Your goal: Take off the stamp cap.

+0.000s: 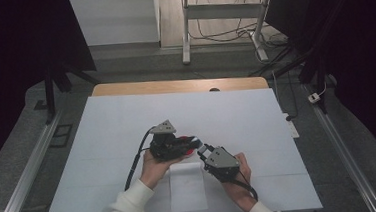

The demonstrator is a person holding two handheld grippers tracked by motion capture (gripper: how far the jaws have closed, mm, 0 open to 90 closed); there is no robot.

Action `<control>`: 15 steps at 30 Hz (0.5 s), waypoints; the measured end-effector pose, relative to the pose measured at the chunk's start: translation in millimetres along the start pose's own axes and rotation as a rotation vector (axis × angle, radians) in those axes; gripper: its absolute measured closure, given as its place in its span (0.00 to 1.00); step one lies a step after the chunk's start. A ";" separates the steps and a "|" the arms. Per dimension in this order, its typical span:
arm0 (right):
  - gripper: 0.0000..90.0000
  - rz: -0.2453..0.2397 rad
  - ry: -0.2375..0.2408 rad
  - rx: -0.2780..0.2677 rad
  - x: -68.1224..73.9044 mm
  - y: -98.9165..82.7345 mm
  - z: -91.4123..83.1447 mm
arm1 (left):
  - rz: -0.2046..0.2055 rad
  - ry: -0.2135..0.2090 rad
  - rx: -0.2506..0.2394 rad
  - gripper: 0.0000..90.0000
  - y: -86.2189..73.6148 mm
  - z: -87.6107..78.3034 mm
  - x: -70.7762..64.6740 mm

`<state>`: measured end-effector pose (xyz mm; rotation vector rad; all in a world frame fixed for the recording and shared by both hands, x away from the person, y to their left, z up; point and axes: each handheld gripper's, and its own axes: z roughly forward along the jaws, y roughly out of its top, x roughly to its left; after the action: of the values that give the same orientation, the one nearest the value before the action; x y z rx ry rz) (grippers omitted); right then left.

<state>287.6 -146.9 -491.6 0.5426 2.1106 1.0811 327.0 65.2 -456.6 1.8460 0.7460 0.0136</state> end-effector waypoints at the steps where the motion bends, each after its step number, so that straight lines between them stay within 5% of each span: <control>1: 0.73 -0.014 -0.003 0.003 -0.5 -0.1 -0.2 | 0.002 0.001 0.001 0.84 0.0 0.0 0.0; 6: 0.73 -0.032 -0.008 0.002 -0.8 -0.8 0.1 | 0.003 0.003 0.002 0.84 -0.3 0.5 0.0; 15: 0.73 0.058 -0.006 -0.015 2.1 -2.9 -0.5 | 0.000 -0.004 0.000 0.84 0.0 0.3 0.1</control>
<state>285.6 -147.4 -494.6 0.6028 2.0913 1.1256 327.2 65.0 -456.7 1.8450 0.7429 0.0098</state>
